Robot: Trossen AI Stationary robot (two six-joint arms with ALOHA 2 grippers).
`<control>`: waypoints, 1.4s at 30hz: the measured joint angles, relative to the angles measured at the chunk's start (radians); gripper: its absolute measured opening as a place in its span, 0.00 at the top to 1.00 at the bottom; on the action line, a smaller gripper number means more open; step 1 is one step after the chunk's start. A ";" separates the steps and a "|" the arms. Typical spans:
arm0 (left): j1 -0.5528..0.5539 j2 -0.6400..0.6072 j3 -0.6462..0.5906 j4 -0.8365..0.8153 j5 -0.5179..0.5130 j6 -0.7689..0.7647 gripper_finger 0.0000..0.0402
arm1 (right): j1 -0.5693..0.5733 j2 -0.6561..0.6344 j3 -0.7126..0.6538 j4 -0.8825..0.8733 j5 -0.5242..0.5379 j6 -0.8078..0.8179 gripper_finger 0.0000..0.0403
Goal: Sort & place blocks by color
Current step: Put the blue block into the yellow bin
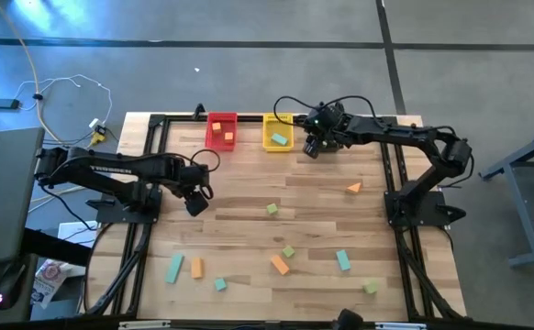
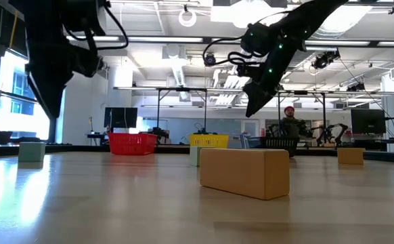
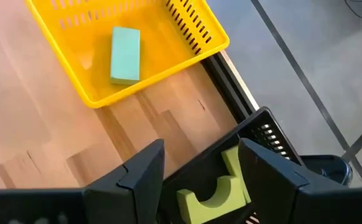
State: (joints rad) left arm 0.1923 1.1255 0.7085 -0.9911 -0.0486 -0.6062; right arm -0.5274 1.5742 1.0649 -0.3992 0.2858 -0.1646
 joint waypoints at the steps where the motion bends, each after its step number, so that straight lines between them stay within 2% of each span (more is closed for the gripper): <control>1: 0.000 0.000 -0.008 0.000 0.001 -0.003 0.52 | 0.001 0.000 0.000 0.000 0.000 0.000 0.52; 18: -0.014 0.000 -0.108 0.073 0.064 -0.019 0.52 | 0.005 0.000 0.000 0.000 0.048 0.000 0.52; 31: -0.060 0.001 -0.108 0.079 0.012 -0.064 0.52 | 0.005 0.000 0.000 0.000 0.048 0.000 0.52; 42: -0.083 0.132 -0.107 0.111 0.011 -0.062 0.52 | 0.005 0.000 0.000 0.000 0.048 0.000 0.52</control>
State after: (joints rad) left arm 0.1093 1.2571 0.6010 -0.8803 -0.0373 -0.6686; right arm -0.5228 1.5745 1.0649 -0.3988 0.3340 -0.1646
